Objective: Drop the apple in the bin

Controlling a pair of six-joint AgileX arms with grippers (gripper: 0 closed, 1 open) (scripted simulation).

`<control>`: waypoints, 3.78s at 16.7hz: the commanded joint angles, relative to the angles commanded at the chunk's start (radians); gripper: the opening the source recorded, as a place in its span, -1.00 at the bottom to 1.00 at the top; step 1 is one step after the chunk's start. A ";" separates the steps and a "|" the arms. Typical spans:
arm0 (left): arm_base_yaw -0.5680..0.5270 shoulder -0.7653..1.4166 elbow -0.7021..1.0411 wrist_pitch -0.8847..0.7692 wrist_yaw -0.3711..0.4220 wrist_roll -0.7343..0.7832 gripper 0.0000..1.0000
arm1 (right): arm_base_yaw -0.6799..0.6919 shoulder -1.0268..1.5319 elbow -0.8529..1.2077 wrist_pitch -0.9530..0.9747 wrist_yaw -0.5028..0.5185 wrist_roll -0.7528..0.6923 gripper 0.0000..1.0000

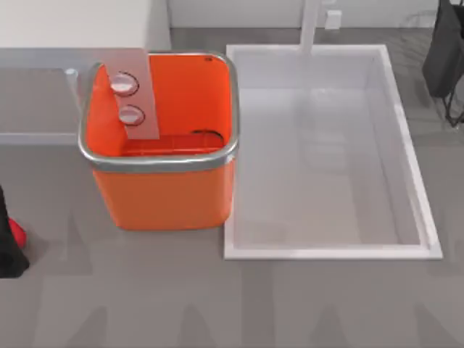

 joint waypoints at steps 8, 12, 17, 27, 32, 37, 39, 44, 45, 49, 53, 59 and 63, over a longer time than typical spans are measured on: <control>0.013 0.226 0.199 -0.164 0.002 0.103 1.00 | 0.000 0.000 0.000 0.000 0.000 0.000 1.00; 0.027 0.587 0.441 -0.385 0.007 0.233 1.00 | 0.000 0.000 0.000 0.000 0.000 0.000 1.00; 0.049 1.172 0.748 -0.685 0.010 0.403 1.00 | 0.000 0.000 0.000 0.000 0.000 0.000 1.00; 0.079 1.736 1.151 -0.997 0.009 0.602 1.00 | 0.000 0.000 0.000 0.000 0.000 0.000 1.00; 0.074 1.734 1.150 -0.995 0.009 0.601 1.00 | 0.000 0.000 0.000 0.000 0.000 0.000 1.00; 0.077 1.786 1.087 -0.883 0.009 0.601 1.00 | 0.000 0.000 0.000 0.000 0.000 0.000 1.00; 0.078 1.821 1.044 -0.796 0.009 0.602 1.00 | 0.000 0.000 0.000 0.000 0.000 0.000 1.00; 0.079 1.863 0.998 -0.718 0.009 0.604 1.00 | 0.000 0.000 0.000 0.000 0.000 0.000 1.00; 0.079 1.863 0.998 -0.718 0.009 0.604 1.00 | 0.000 0.000 0.000 0.000 0.000 0.000 1.00; 0.079 1.863 0.998 -0.718 0.009 0.604 0.55 | 0.000 0.000 0.000 0.000 0.000 0.000 1.00; 0.079 1.863 0.998 -0.718 0.009 0.604 -0.06 | 0.000 0.000 0.000 0.000 0.000 0.000 1.00; 0.079 1.863 0.998 -0.718 0.009 0.604 -0.96 | 0.000 0.000 0.000 0.000 0.000 0.000 1.00; 0.079 1.863 0.998 -0.718 0.009 0.604 -1.00 | 0.000 0.000 0.000 0.000 0.000 0.000 1.00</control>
